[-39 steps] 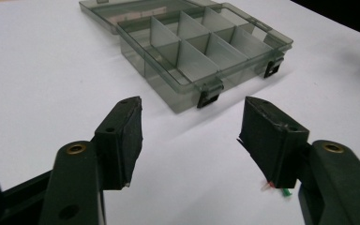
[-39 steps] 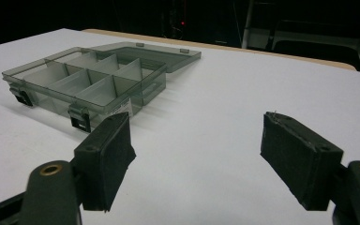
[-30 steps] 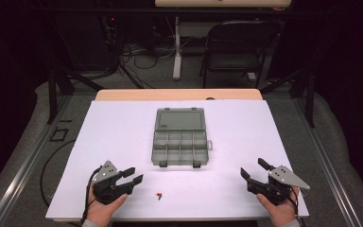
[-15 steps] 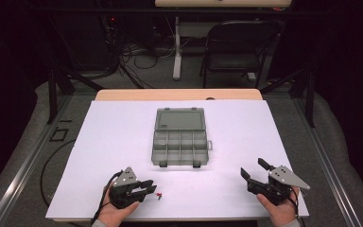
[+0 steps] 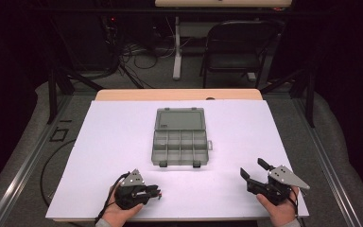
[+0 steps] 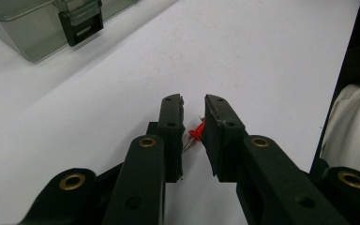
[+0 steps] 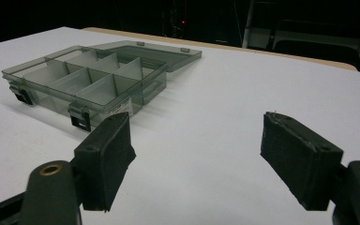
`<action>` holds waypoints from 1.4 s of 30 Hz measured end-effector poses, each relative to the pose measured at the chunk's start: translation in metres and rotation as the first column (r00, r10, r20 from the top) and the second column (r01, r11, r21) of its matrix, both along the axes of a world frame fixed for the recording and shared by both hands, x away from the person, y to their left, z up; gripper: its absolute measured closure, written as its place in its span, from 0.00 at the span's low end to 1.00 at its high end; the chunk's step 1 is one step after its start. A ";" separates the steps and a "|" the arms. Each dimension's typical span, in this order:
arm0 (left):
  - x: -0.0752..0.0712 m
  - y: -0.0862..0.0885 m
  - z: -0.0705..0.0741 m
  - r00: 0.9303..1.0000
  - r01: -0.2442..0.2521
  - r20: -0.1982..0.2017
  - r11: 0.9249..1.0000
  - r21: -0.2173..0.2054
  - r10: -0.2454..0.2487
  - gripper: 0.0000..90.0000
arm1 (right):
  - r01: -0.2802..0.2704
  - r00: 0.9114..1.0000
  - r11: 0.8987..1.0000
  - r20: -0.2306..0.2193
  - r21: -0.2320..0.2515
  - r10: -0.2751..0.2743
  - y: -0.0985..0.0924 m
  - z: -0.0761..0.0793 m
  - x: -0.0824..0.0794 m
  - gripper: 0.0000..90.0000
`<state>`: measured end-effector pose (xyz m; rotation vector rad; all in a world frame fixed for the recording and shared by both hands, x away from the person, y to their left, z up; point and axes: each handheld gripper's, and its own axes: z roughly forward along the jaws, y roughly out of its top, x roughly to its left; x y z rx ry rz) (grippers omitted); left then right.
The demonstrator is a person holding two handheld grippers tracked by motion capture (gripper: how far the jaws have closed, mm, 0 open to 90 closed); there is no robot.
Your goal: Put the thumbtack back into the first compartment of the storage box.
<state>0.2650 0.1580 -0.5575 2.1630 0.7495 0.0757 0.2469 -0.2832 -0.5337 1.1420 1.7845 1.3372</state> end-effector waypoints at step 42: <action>0.007 -0.006 -0.007 1.000 0.030 -0.011 0.999 0.025 -0.029 0.92 | -0.001 1.000 1.000 -0.004 0.003 0.001 0.000 0.000 0.000 0.27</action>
